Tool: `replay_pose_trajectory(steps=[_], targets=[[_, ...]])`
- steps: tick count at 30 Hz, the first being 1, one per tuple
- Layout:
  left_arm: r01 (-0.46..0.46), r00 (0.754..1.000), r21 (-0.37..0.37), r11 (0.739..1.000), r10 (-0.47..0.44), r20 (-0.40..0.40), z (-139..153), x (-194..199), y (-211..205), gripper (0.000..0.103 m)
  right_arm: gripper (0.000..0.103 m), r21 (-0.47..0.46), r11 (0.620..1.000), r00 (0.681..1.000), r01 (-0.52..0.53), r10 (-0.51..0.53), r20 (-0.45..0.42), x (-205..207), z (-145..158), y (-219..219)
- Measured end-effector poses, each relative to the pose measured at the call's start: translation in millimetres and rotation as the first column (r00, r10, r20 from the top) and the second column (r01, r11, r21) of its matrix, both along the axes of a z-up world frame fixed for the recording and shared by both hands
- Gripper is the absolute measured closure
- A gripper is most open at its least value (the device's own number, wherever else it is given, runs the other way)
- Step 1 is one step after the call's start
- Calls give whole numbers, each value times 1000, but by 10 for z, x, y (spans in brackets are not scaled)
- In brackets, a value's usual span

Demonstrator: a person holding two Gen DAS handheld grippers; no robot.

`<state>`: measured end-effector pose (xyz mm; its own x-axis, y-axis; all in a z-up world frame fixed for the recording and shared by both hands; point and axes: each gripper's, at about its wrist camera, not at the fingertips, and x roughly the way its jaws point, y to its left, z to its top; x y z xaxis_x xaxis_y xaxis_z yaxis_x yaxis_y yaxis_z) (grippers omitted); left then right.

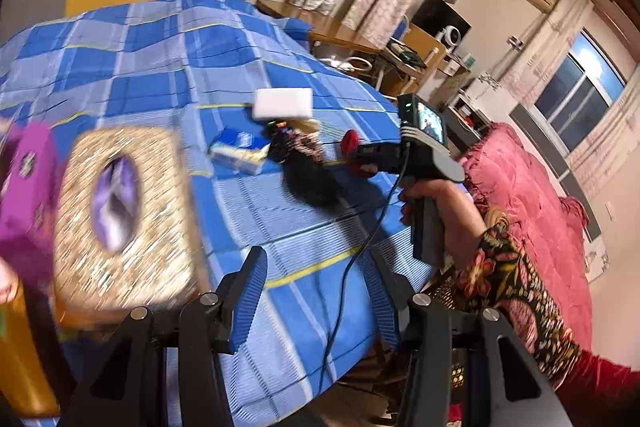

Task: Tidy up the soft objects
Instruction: 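Return the right gripper to the item pile and grasp the red sock, then grasp the black beaded hair bundle with the left gripper while the right holds the sock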

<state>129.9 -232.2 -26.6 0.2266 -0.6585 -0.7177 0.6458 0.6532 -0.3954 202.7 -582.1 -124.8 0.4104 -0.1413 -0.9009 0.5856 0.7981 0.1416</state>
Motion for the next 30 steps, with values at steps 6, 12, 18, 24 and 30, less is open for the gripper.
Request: replay_pose_trajectory(steps=[6,12,18,24,30], targets=[[19,997,33,999,-16,-75,-67,363,-573,52,67,40,999,1000,17,-16,-26,11,-74,-56],[-14,996,124,992,25,-89,-293,762,-1099,52,67,77,997,999,32,-30,-25,6,-99,-98],[-50,992,189,981,71,-106,-591,1164,-1507,52,67,63,998,999,15,-13,-35,18,-87,-75],[-71,986,253,965,107,-128,-894,1487,-1801,52,67,61,998,999,8,-5,-41,45,-84,-68],[-50,993,316,948,81,-85,-1063,1717,-2048,52,67,71,997,999,6,-3,-40,52,-88,-88]])
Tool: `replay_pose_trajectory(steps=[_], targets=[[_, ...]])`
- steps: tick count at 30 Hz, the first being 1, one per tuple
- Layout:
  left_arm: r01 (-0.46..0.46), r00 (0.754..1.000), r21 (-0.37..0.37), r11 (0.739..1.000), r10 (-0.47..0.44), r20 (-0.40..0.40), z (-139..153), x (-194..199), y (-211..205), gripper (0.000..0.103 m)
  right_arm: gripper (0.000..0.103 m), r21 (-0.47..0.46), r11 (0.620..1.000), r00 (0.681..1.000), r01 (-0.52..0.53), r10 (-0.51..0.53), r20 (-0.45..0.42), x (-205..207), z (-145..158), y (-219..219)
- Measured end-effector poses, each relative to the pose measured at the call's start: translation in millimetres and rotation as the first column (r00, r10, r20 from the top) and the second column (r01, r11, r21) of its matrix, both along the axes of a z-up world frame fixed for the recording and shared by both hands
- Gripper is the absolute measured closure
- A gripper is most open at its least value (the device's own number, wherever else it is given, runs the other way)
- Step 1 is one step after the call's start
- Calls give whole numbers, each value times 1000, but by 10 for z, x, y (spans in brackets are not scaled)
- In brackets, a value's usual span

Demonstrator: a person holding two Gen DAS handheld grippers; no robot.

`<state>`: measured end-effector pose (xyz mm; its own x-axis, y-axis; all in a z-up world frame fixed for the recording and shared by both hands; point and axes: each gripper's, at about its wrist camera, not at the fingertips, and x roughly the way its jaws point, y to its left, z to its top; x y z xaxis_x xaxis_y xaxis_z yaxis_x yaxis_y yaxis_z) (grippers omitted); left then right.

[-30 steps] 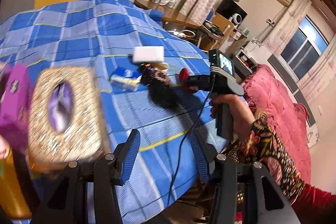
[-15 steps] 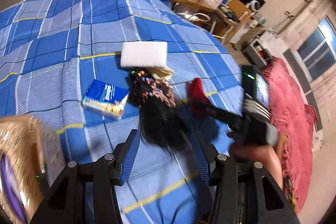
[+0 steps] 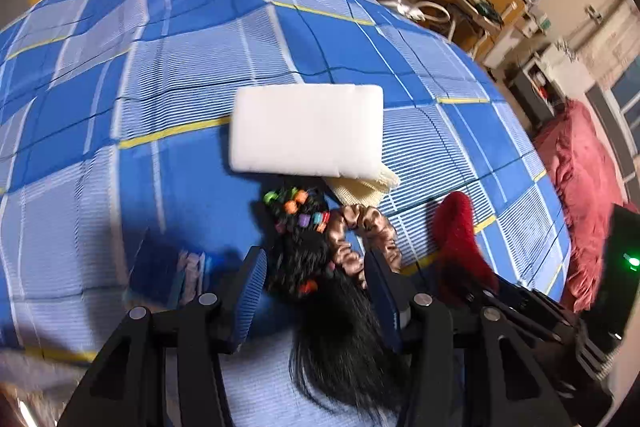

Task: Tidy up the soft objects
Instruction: 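Grasp the black beaded hair bundle with the left gripper while the right holds the sock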

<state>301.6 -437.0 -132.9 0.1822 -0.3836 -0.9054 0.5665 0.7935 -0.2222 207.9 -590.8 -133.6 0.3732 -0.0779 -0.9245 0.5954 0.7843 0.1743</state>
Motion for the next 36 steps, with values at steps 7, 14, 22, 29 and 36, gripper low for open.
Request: replay_pose_trajectory(steps=[7,14,22,29,36], targets=[[17,999,3,1000,-17,-50,-270,93,-56,55,66,11,1000,1000,9,-9,0,-7,-9,1],[-7,1000,-7,1000,7,-18,-211,-57,114,69,66,23,1000,1000,18,-18,4,-21,-18,-5],[-41,999,8,999,40,35,-10,-466,383,70,66,25,999,1000,22,-22,4,-44,-19,-2],[-66,997,37,997,67,-29,-223,-597,432,61,64,2,1000,1000,4,-4,-13,-11,-36,26],[-92,995,-17,996,91,-42,-148,-757,633,69,64,-12,1000,1000,-9,8,-12,-2,-34,30]])
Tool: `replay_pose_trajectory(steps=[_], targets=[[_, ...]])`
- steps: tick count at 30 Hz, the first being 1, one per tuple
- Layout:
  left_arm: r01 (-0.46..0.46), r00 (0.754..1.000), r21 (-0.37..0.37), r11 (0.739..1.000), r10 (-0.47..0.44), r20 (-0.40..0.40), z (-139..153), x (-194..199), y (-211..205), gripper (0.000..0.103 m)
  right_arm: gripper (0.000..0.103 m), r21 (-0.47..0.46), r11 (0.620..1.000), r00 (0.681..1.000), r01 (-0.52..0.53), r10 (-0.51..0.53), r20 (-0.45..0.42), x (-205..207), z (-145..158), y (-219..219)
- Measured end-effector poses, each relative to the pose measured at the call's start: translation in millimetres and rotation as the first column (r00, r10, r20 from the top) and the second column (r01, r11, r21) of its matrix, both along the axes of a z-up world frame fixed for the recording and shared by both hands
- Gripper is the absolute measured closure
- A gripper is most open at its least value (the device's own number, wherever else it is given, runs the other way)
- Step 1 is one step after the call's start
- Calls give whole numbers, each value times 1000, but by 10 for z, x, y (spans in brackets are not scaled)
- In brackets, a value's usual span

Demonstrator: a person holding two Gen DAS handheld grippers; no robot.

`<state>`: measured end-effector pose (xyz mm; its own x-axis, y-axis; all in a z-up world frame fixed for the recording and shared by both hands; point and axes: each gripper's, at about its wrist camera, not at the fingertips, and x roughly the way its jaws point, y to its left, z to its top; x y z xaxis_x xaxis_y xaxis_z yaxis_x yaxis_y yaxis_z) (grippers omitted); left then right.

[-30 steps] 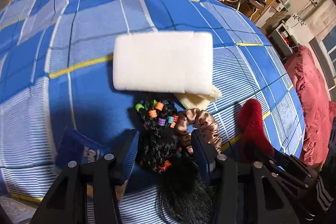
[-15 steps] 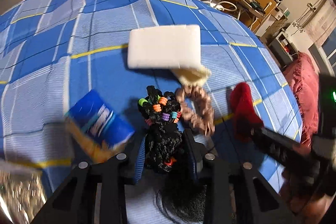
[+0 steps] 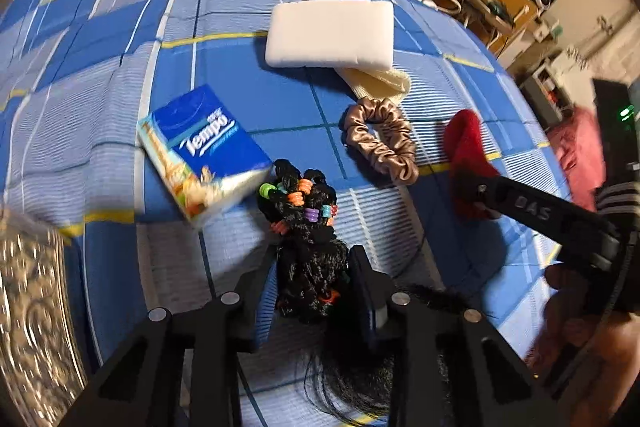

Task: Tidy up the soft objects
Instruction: 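Grasp the black beaded hair bundle with the left gripper while the right holds the sock, then carry the black hair bundle into the gold tray and open the left gripper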

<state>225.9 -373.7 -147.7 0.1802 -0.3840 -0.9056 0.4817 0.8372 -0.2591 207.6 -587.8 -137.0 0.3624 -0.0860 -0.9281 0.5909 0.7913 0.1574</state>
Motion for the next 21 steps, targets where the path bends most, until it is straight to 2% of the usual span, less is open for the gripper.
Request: replay_pose_trajectory(steps=[4,9,15,21], targets=[[-13,1000,-73,997,13,2,197,-102,156,70,64,-1,1000,1000,-1,1,6,-7,3,-9],[12,999,-167,986,-3,50,617,-314,389,70,64,-13,1000,1000,-11,11,4,-5,4,7],[35,994,-226,974,-10,109,1006,-444,658,70,64,-29,999,1000,-22,22,4,-13,3,23],[-1,993,-290,957,36,116,1285,-480,1134,70,65,-45,999,1000,-29,29,11,-21,12,34]])
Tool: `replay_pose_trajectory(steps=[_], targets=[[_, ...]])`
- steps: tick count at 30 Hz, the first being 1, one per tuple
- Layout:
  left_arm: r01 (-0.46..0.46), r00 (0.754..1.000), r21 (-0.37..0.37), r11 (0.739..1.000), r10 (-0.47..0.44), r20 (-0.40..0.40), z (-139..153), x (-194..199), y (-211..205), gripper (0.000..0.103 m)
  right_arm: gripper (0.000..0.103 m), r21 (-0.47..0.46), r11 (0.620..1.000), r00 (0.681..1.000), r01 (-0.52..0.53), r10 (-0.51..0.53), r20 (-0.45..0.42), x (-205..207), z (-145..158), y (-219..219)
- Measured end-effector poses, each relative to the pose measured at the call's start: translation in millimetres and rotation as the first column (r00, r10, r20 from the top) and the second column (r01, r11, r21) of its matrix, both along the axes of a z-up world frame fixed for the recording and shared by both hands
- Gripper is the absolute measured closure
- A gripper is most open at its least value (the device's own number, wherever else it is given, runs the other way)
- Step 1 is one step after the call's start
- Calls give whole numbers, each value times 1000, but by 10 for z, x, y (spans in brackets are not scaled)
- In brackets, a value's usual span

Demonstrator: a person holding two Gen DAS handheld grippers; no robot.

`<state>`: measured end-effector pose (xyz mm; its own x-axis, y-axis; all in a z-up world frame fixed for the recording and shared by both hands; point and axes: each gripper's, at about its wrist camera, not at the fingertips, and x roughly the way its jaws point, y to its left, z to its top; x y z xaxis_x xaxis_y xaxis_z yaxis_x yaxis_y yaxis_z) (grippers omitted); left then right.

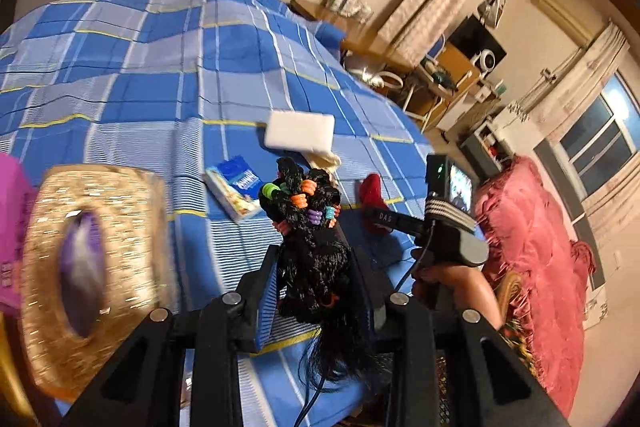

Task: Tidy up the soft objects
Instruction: 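Carry the black hair bundle into the gold tray and open the left gripper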

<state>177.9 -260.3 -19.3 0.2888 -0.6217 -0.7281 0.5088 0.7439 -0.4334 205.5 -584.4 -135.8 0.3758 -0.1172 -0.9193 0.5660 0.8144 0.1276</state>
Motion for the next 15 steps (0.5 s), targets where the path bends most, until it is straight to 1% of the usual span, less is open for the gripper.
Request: replay_pose_trajectory(steps=[7,12,15], targets=[[-46,998,-69,997,49,41,365,9,698,70,65,-22,1000,1000,-12,12,0,-8,2,32],[-108,991,-79,991,114,76,581,72,1282,70,65,-24,1000,1000,-12,12,4,-13,-2,27],[-151,983,-58,987,156,99,629,134,1624,70,65,-32,999,1000,-17,17,2,-20,-3,42]])
